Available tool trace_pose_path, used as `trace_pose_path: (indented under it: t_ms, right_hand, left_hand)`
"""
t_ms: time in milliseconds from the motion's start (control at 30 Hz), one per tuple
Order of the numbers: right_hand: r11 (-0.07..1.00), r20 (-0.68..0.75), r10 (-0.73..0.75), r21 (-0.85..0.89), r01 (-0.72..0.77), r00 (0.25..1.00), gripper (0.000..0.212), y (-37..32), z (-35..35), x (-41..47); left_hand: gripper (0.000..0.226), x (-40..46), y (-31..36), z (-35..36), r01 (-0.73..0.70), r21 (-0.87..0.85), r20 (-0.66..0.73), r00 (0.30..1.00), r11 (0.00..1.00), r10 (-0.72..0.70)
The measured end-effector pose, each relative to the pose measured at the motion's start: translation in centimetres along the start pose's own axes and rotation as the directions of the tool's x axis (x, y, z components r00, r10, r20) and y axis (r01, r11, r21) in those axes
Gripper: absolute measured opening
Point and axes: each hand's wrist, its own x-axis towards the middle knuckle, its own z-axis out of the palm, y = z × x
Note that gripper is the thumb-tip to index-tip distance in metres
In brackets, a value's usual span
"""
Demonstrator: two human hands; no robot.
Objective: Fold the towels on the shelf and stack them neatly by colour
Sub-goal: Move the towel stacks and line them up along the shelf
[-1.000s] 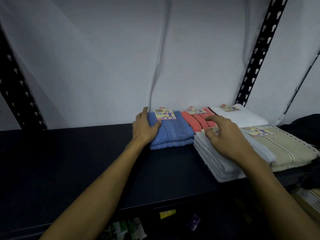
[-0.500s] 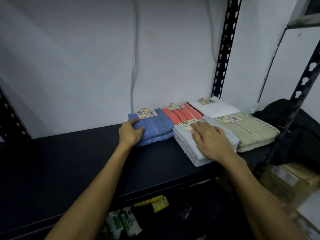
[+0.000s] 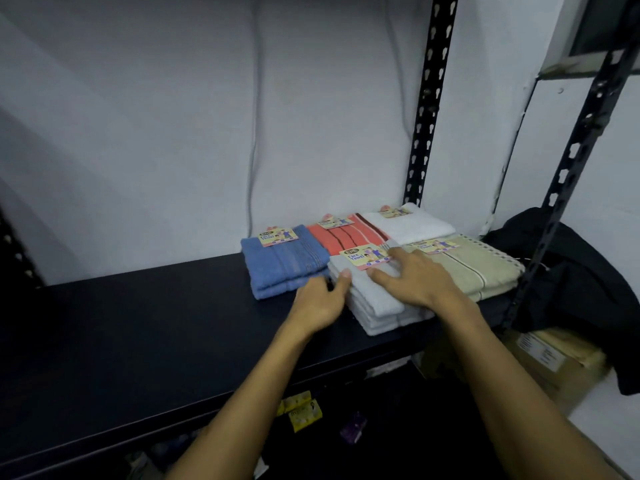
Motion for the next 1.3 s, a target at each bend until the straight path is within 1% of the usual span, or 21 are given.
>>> trace_pose_path:
  t_ms: [33, 133, 200, 267, 333, 400, 467, 567, 600, 633, 667, 700, 733, 800, 833, 867, 900, 1033, 1167, 1233, 1300]
  right_hand:
    - [0.999, 0.017, 0.002, 0.039, -0.003, 1.000, 0.080, 0.2, -0.5, 0.1]
    - [0.992, 0.059, 0.004, 0.123, -0.011, 0.998, 0.084, 0.5, -1.5, 0.2]
    - [0.992, 0.080, 0.001, 0.129, -0.012, 0.997, 0.088, 0.2, -1.5, 0.2]
    - [0.993, 0.106, -0.011, 0.121, -0.002, 0.994, 0.090, -0.3, -1.4, -0.1]
    - [0.991, 0.141, -0.038, 0.131, 0.020, 0.989, 0.089, -1.0, -1.4, -0.8]
    - [0.989, 0.158, -0.063, 0.144, 0.040, 0.985, 0.088, -1.6, -1.1, -1.9]
    - [0.985, 0.111, -0.089, 0.158, 0.071, 0.990, 0.084, -2.5, -0.3, -3.3]
    - [0.970, -0.029, -0.118, 0.209, 0.121, 0.993, 0.060, -4.5, 1.7, -6.4]
    - [0.956, -0.064, -0.112, 0.265, 0.125, 0.992, 0.057, -5.1, 2.4, -7.2]
    - [0.925, -0.079, -0.105, 0.357, 0.126, 0.991, 0.059, -5.5, 3.2, -7.8]
    - [0.872, -0.070, -0.092, 0.476, 0.114, 0.993, 0.066, -5.9, 4.0, -8.3]
    - [0.799, -0.067, -0.073, 0.594, 0.098, 0.995, 0.072, -6.0, 4.5, -8.5]
    - [0.719, -0.065, -0.043, 0.690, 0.076, 0.997, 0.072, -6.1, 4.9, -8.5]
    - [0.565, -0.055, -0.029, 0.823, 0.062, 0.998, 0.056, -6.4, 5.2, -8.5]
    - [0.500, -0.050, -0.051, 0.863, 0.069, 0.997, 0.049, -6.7, 5.2, -8.7]
    - [0.458, -0.047, -0.074, 0.886, 0.076, 0.996, 0.047, -7.0, 5.2, -9.1]
    - [0.439, -0.047, -0.090, 0.895, 0.082, 0.995, 0.046, -7.4, 5.2, -9.7]
    - [0.432, -0.067, -0.103, 0.896, 0.105, 0.992, 0.044, -8.9, 6.0, -13.2]
    - [0.451, -0.066, -0.225, 0.877, 0.164, 0.972, 0.051, -12.1, 7.3, -14.2]
    - [0.451, -0.036, -0.289, 0.876, 0.169, 0.957, 0.051, -14.4, 8.2, -13.5]
    - [0.433, 0.015, -0.348, 0.890, 0.147, 0.937, 0.048, -17.1, 9.2, -12.4]
  left_hand:
    - [0.049, 0.3, 0.7, 0.8, 0.006, -0.060, 0.037, 0.999, 0.998, -0.004]
    - [0.039, 1.3, 1.8, 2.4, 0.033, -0.188, 0.027, 0.999, 0.982, -0.028]
    - [0.036, 1.4, 1.7, 2.7, 0.093, -0.279, 0.019, 0.996, 0.956, -0.091]
    - [0.031, 1.3, 1.3, 2.4, 0.122, -0.354, 0.008, 0.992, 0.927, -0.128]
    - [0.021, 0.8, 0.7, 1.5, 0.142, -0.388, 0.013, 0.989, 0.910, -0.149]
    - [0.020, 0.2, 0.1, 0.3, 0.137, -0.378, 0.008, 0.989, 0.916, -0.145]
    - [0.023, -0.4, -0.5, -1.1, 0.126, -0.367, 0.012, 0.991, 0.922, -0.131]
    - [0.020, -1.9, -1.0, -3.8, 0.134, -0.362, -0.012, 0.989, 0.922, -0.149]
    - [0.017, -2.4, -1.2, -4.8, 0.145, -0.360, -0.020, 0.986, 0.922, -0.163]
    - [0.016, -2.9, -1.6, -5.9, 0.161, -0.369, -0.021, 0.983, 0.915, -0.181]
    - [0.018, -3.6, -2.1, -7.0, 0.178, -0.378, -0.007, 0.981, 0.909, -0.195]
    - [0.020, -4.4, -2.5, -7.9, 0.193, -0.389, 0.021, 0.979, 0.901, -0.201]
    - [0.022, -5.1, -2.9, -8.6, 0.203, -0.402, 0.050, 0.978, 0.893, -0.200]
    - [0.022, -6.5, -3.5, -9.5, 0.210, -0.430, 0.082, 0.978, 0.878, -0.193]
    - [0.020, -7.1, -3.6, -9.7, 0.204, -0.429, 0.086, 0.979, 0.880, -0.185]
    - [0.018, -7.5, -3.8, -9.7, 0.197, -0.416, 0.083, 0.980, 0.888, -0.179]
    - [0.018, -8.1, -3.9, -9.8, 0.189, -0.403, 0.075, 0.982, 0.895, -0.174]
    - [0.024, -10.2, -4.9, -11.0, 0.172, -0.339, 0.024, 0.984, 0.925, -0.174]
    - [0.031, -12.4, -6.3, -13.5, 0.159, -0.296, -0.084, 0.978, 0.942, -0.192]
    - [0.037, -12.9, -7.4, -15.2, 0.152, -0.298, -0.142, 0.969, 0.942, -0.201]
    - [0.043, -13.3, -8.7, -17.3, 0.149, -0.262, -0.177, 0.964, 0.954, -0.199]
